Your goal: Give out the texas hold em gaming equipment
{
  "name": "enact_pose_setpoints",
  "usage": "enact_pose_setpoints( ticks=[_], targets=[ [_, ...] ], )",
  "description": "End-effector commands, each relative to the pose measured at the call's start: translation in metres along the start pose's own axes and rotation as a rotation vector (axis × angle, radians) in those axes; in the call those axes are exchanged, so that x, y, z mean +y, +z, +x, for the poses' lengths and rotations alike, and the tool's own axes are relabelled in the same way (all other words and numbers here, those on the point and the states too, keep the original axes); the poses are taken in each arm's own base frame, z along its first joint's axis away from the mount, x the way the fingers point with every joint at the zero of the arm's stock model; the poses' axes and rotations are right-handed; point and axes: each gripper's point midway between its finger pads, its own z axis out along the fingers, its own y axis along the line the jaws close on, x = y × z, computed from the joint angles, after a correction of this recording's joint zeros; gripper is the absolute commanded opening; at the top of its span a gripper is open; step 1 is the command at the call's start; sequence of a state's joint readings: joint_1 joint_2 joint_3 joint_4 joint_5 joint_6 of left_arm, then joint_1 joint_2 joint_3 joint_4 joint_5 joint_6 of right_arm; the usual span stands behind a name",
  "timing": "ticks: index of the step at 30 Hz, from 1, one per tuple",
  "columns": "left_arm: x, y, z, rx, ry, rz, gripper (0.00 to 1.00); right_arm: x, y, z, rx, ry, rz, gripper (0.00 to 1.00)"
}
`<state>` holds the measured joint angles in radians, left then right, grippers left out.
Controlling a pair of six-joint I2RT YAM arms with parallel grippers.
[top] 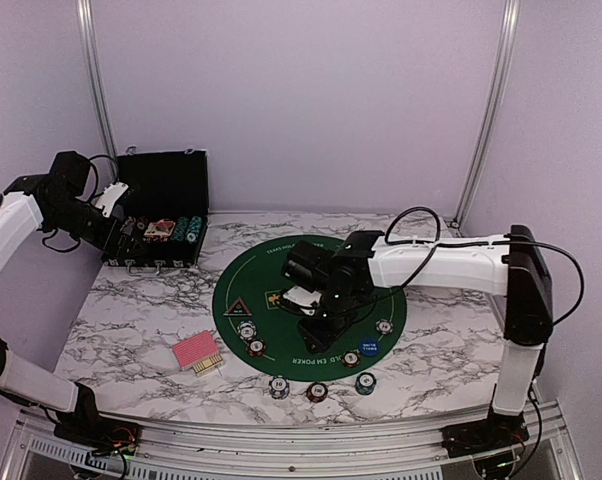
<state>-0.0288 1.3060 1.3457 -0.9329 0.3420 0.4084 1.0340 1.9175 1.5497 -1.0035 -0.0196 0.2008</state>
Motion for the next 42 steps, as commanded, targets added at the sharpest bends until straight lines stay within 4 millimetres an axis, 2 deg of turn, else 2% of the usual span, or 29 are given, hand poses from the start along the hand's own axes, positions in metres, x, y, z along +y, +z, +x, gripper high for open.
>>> enact_pose_setpoints(
  ticks=[1, 6, 11, 16, 20, 23, 29, 32, 38, 42],
  targets=[
    [-0.006, -0.008, -0.001, -0.008, 0.002, 0.020, 0.99, 0.001, 0.019, -0.055, -0.066, -0.037, 0.038, 0.25],
    [-0.006, -0.008, -0.001, -0.008, 0.007, 0.018, 0.99, 0.010, 0.042, -0.096, -0.093, -0.057, 0.028, 0.24],
    [-0.006, -0.007, 0.000, -0.008, 0.008, 0.022, 0.99, 0.012, 0.059, -0.120, -0.112, -0.068, 0.021, 0.24],
    [-0.006, -0.005, 0.003, 0.001, 0.009, 0.022, 0.99, 0.008, 0.069, -0.132, -0.126, -0.055, 0.016, 0.24],
    [-0.006, -0.005, 0.002, 0.003, 0.010, 0.023, 0.99, 0.010, 0.077, -0.128, -0.109, -0.054, -0.010, 0.24],
    [-0.006, -0.004, 0.002, 0.004, 0.009, 0.025, 0.99, 0.008, 0.080, -0.125, -0.097, -0.056, -0.009, 0.32],
    [-0.006, -0.003, 0.002, 0.006, 0.008, 0.028, 0.99, 0.002, 0.075, -0.128, -0.109, -0.045, -0.004, 0.53],
    [-0.006, -0.003, 0.003, 0.007, 0.005, 0.029, 0.99, 0.002, 0.068, -0.132, -0.125, -0.043, -0.015, 0.60],
    [-0.006, -0.004, 0.003, 0.005, 0.009, 0.025, 0.99, 0.001, 0.051, -0.137, -0.153, -0.042, -0.013, 0.62],
    [-0.007, -0.004, 0.002, 0.003, 0.007, 0.028, 0.99, -0.006, 0.025, -0.139, -0.188, -0.029, 0.001, 0.62]
  ],
)
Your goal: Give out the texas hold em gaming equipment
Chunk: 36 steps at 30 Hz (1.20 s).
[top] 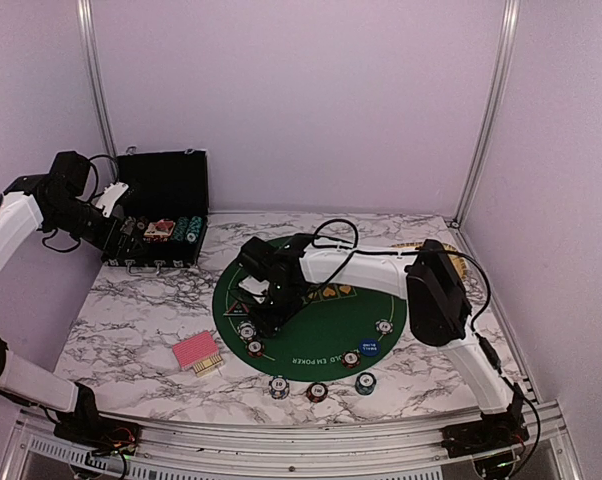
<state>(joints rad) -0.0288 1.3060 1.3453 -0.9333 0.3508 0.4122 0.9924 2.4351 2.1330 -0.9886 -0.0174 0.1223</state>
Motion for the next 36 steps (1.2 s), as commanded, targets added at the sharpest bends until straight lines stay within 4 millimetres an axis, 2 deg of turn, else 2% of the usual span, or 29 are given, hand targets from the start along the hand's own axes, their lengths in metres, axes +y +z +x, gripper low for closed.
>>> enact_pose_setpoints(
  ticks=[1, 3, 5, 8, 9, 15, 20, 23, 26, 30, 36],
  targets=[
    [-0.005, -0.004, 0.003, 0.007, 0.003, 0.019, 0.99, -0.012, -0.061, -0.022, -0.117, 0.016, 0.035, 0.62],
    [-0.005, -0.004, 0.003, 0.005, 0.004, 0.018, 0.99, -0.017, -0.076, -0.017, -0.126, 0.023, 0.052, 0.62],
    [-0.005, -0.005, 0.003, 0.006, 0.005, 0.017, 0.99, -0.019, -0.088, -0.003, -0.116, 0.033, 0.063, 0.63],
    [-0.005, -0.004, 0.004, 0.007, 0.006, 0.017, 0.99, -0.024, -0.095, 0.037, -0.065, 0.065, 0.080, 0.64],
    [-0.006, -0.005, 0.005, 0.007, 0.007, 0.018, 0.99, -0.024, -0.104, 0.048, -0.070, 0.073, 0.079, 0.65],
    [-0.005, -0.004, 0.006, 0.012, 0.015, 0.011, 0.99, -0.029, -0.116, 0.142, 0.034, 0.159, 0.095, 0.77],
    [-0.005, -0.002, 0.008, 0.019, 0.013, 0.016, 0.99, -0.026, -0.126, 0.186, 0.074, 0.212, 0.067, 0.85],
    [-0.005, 0.001, 0.009, 0.025, 0.009, 0.023, 0.99, -0.025, -0.121, 0.202, 0.097, 0.223, 0.056, 0.86],
    [-0.004, 0.002, 0.009, 0.029, 0.006, 0.026, 0.99, -0.023, -0.108, 0.214, 0.126, 0.223, 0.041, 0.87],
    [-0.005, 0.002, 0.009, 0.026, 0.010, 0.025, 0.99, -0.016, -0.095, 0.214, 0.129, 0.219, 0.000, 0.87],
    [-0.009, -0.001, 0.009, 0.011, 0.035, 0.037, 0.99, -0.012, -0.088, 0.210, 0.131, 0.209, -0.025, 0.87]
  ],
)
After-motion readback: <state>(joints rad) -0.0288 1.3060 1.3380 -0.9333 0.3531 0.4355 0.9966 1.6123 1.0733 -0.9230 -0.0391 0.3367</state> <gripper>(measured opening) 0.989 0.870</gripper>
